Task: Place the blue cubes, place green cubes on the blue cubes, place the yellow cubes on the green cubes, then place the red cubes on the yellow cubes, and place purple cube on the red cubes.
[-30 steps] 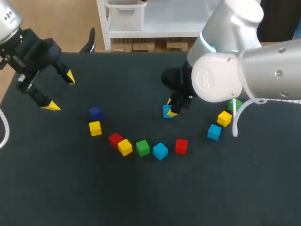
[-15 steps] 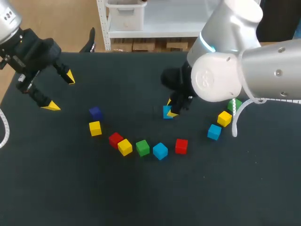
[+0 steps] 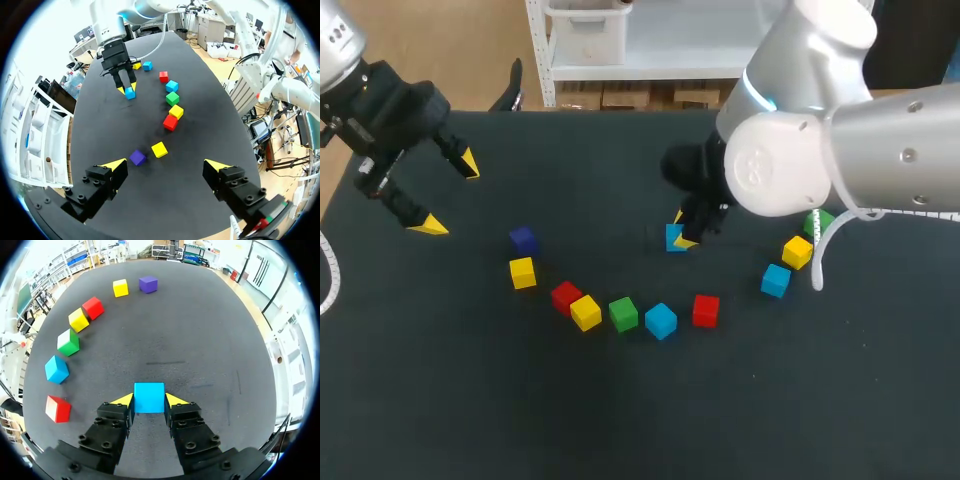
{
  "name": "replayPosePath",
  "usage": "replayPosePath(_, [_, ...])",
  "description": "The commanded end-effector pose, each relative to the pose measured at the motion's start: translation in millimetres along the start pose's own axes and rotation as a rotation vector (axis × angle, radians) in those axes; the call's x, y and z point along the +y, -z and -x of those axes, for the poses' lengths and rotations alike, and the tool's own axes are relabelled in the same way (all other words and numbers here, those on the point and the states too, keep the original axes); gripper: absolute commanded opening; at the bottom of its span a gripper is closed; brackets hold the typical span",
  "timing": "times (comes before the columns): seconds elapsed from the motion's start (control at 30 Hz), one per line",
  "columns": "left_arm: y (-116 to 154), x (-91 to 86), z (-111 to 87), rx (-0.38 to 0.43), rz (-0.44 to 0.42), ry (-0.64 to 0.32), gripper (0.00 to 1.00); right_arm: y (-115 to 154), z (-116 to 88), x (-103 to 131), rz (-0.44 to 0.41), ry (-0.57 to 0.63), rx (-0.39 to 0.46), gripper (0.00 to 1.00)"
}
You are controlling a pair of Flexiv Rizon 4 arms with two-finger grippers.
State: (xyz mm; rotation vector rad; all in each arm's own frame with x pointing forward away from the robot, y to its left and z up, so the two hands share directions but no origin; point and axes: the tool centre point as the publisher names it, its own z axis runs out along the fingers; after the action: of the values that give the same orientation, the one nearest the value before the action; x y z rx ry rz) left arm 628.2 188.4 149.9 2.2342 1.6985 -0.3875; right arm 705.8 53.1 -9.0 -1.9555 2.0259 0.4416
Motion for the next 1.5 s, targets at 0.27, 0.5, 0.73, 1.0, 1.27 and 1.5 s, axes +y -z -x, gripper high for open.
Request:
replayPosePath(0.27, [0,0.7,-0.1,0.002,-0.002,-0.001,1.0,-1,-1,-3,0.006,-0.002,0.001,0.94])
replayPosePath(0.5, [0,0.7,-0.1,0.002,-0.002,-0.001,1.0,6,-1,1,0.009,-0.003,0.001,1.0])
replayPosePath(0.73, [0,0.7,-0.1,0.002,-0.002,-0.001,1.0,43,-9,7,0.013,-0.018,-0.054,1.0])
replayPosePath(1.0, [0,0.7,-0.1,0.002,-0.002,-0.001,1.0,94,-38,25,0.201,0.062,-0.219,1.0])
replayPosePath(1.27, [0,0.7,-0.1,0.002,-0.002,-0.001,1.0,127,-71,43,0.257,0.266,-0.252,1.0])
replayPosePath(1.5, [0,0.7,-0.1,0.002,-0.002,-0.001,1.0,137,-88,59,0.297,0.459,-0.261,1.0])
